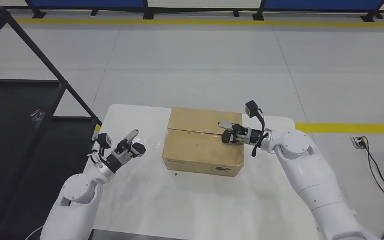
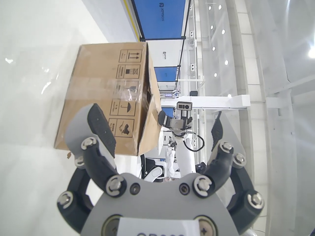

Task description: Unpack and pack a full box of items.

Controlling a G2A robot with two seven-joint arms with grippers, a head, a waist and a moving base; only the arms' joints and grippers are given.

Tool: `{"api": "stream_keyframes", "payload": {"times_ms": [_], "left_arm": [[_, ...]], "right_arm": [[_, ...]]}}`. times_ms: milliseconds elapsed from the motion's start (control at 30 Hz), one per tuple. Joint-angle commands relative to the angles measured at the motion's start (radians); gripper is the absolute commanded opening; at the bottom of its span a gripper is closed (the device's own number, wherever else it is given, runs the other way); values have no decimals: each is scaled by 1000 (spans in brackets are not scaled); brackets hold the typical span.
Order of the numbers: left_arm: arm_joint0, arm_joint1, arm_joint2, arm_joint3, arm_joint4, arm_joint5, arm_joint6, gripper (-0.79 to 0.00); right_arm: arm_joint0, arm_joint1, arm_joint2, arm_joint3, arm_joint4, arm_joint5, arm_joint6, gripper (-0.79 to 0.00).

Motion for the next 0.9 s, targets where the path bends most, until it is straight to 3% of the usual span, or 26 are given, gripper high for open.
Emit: {"api": "stream_keyframes", "payload": {"times_ms": [0, 233, 333, 467, 600, 867], "left_arm": [[-1, 0, 0, -3, 5, -2, 3, 0], [-1, 0, 0, -3, 5, -2, 3, 0], [4, -3, 3, -8, -5, 44, 64, 0], [-1, -19, 40, 5, -85, 137, 171, 0], [-20, -38, 93, 25, -163, 186, 212, 0], [-100, -78, 174, 121, -295, 214, 313, 0]], "right_arm": [[1, 0, -1, 3, 0, 0, 1, 0], [2, 1, -6, 2, -4, 0, 8, 0], [3, 2, -8, 2, -5, 2, 9, 0], [3, 2, -10, 0, -5, 2, 8, 0], [8, 3, -11, 2, -6, 6, 11, 0], [18, 1, -21, 10, -7, 9, 13, 0]]}}
